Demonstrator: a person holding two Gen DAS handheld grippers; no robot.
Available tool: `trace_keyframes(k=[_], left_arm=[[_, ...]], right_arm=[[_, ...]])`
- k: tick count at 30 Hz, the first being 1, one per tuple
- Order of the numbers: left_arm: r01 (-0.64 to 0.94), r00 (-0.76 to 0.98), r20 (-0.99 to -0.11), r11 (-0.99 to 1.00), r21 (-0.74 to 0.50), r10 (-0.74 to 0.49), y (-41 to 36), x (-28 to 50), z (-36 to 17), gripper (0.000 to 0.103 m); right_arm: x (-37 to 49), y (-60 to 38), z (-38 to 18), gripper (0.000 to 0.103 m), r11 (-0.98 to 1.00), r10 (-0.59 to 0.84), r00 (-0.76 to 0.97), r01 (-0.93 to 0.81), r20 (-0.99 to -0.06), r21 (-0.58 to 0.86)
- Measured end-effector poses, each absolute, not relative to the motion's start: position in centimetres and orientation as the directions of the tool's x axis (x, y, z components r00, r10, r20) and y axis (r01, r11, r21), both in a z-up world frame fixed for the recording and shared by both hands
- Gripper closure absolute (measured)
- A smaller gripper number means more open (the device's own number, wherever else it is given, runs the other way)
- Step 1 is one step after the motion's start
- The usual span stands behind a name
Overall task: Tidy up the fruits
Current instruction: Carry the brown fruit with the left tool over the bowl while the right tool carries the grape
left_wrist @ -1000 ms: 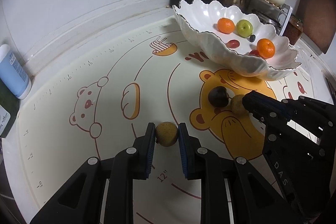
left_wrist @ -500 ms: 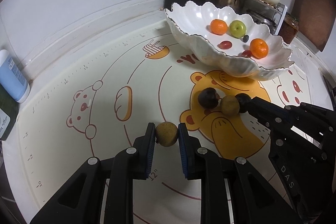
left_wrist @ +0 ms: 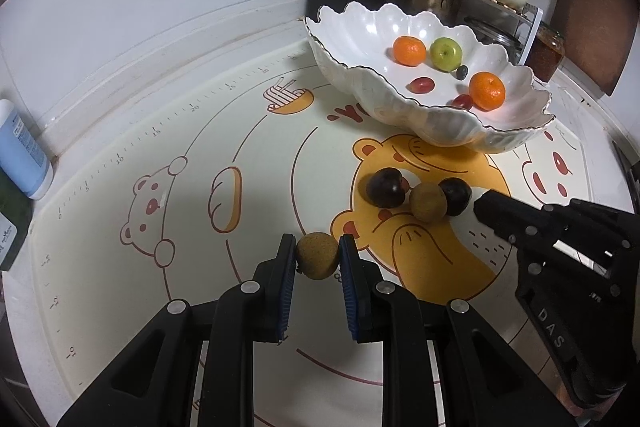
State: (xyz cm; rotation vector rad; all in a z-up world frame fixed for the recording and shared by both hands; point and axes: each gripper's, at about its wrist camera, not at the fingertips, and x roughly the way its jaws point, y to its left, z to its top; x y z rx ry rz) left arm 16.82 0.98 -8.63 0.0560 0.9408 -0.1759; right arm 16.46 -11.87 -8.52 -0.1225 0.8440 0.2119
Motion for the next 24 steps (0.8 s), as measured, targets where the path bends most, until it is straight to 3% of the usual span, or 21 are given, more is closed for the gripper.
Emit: trace_keyframes(k=[2, 4, 6, 15, 24], left_arm=[[0.175, 0.575, -0.808, 0.984, -0.029, -0.126, 1.0, 16.9, -8.7, 0.080], [0.174, 0.575, -0.809, 0.984, -0.028, -0.124, 0.9, 17.0, -8.8, 0.080], [0.169, 0.574, -0.810, 0.985, -0.029, -0.122, 0.7, 17.1, -8.8, 0.080], [0.165, 0.568, -0.811, 0.985, -0.053, -0.139, -0.8, 16.9, -8.8, 0.080], [0.163, 0.555, -0.821, 0.985, -0.050, -0.134, -1.8, 17.2, -9.1, 0.080]], right_arm=[[16.5, -12.0, -8.9, 0.092, 0.970, 0.142, 0.635, -0.241, -0.759, -0.020], [16.5, -12.1, -9.2, 0.074, 0.967, 0.139, 0.633, -0.253, -0.762, -0.034], [16.6, -12.2, -9.2, 0.067, 0.959, 0.144, 0.637, -0.277, -0.757, -0.051], [18.1, -11.5, -9.3, 0.067, 0.857, 0.222, 0.564, -0.502, -0.795, -0.116], [19.3, -12.2, -9.8, 0.067, 0.816, 0.243, 0.533, -0.564, -0.811, -0.126]])
